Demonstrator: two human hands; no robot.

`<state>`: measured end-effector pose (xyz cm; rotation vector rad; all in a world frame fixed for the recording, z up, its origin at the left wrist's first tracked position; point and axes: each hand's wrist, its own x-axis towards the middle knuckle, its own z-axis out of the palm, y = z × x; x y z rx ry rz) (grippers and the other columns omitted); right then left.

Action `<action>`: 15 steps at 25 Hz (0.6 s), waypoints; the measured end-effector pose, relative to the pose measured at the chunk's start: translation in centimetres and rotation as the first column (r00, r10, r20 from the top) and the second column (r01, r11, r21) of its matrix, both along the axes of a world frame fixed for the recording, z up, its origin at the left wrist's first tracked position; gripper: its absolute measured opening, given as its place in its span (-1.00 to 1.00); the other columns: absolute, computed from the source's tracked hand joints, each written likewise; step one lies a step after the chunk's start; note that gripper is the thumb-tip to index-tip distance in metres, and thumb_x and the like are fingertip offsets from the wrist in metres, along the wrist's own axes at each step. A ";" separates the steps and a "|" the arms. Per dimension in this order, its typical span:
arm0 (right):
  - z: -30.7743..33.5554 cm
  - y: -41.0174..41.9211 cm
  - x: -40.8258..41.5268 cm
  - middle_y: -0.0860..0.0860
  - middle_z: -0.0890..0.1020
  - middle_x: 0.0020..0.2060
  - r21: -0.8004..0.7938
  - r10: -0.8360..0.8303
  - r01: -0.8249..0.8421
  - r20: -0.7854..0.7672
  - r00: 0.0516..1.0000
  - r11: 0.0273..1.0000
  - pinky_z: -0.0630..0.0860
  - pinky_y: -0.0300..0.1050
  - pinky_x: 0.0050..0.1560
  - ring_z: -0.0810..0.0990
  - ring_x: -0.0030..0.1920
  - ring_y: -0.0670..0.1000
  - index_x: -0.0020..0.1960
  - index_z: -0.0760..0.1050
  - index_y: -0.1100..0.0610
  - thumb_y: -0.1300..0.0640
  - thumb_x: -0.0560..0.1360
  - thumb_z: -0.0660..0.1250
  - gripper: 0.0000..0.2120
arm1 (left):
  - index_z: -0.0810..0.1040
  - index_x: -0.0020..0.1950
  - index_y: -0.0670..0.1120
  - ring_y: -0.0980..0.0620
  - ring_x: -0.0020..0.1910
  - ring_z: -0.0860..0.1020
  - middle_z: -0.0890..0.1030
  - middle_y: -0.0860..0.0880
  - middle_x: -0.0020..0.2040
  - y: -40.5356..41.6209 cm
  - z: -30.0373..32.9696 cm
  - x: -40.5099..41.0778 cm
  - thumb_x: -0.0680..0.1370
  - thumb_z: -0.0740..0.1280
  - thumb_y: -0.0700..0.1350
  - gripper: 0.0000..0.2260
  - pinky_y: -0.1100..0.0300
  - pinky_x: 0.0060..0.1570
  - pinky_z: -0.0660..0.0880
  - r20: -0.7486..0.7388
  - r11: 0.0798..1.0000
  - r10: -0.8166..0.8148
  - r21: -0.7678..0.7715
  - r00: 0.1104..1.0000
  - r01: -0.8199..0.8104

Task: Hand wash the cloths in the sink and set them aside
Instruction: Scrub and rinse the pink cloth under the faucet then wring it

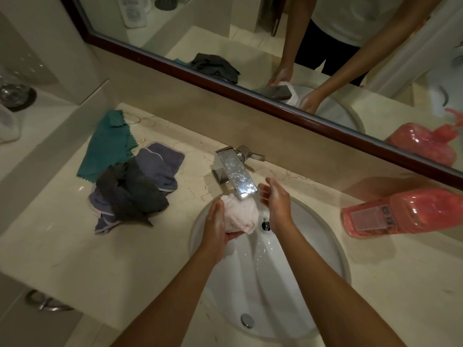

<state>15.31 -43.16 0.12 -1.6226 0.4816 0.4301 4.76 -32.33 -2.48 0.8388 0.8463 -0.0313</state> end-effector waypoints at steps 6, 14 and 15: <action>-2.9 -0.3 -5.1 0.30 0.65 0.16 0.450 0.116 0.132 -0.483 0.868 0.883 0.46 0.35 0.30 0.60 0.22 0.33 0.30 0.52 0.25 -0.18 0.67 0.12 -0.47 | 0.51 0.38 0.04 -0.15 0.04 0.69 0.65 -0.12 0.21 -1.1 -0.6 -0.2 0.66 0.19 0.17 -0.63 -0.03 -0.22 0.66 0.006 0.989 -0.051 0.140 0.999 0.050; -4.4 -0.1 -3.9 0.10 0.71 -0.12 0.196 0.032 -0.005 -0.130 0.991 0.980 0.61 -0.07 -0.08 0.68 -0.08 0.09 0.03 0.62 0.12 0.06 0.67 0.25 -0.80 | 0.56 0.20 0.07 -0.09 0.09 0.65 0.65 -0.10 0.15 0.0 -2.1 -0.6 0.57 0.17 0.37 -0.54 -0.03 -0.19 0.64 -0.240 0.964 -0.261 -0.021 0.935 0.264; -4.5 0.1 -3.9 0.04 0.72 -0.17 0.171 0.047 -0.026 -0.122 0.991 0.985 0.60 -0.13 -0.17 0.69 -0.13 0.05 0.00 0.63 0.08 0.07 0.66 0.26 -0.81 | 0.57 0.21 0.04 -0.12 0.09 0.66 0.67 -0.11 0.13 -0.1 -2.2 -0.4 0.54 0.20 0.39 -0.50 -0.04 -0.20 0.65 -0.252 0.948 -0.315 -0.048 0.915 0.313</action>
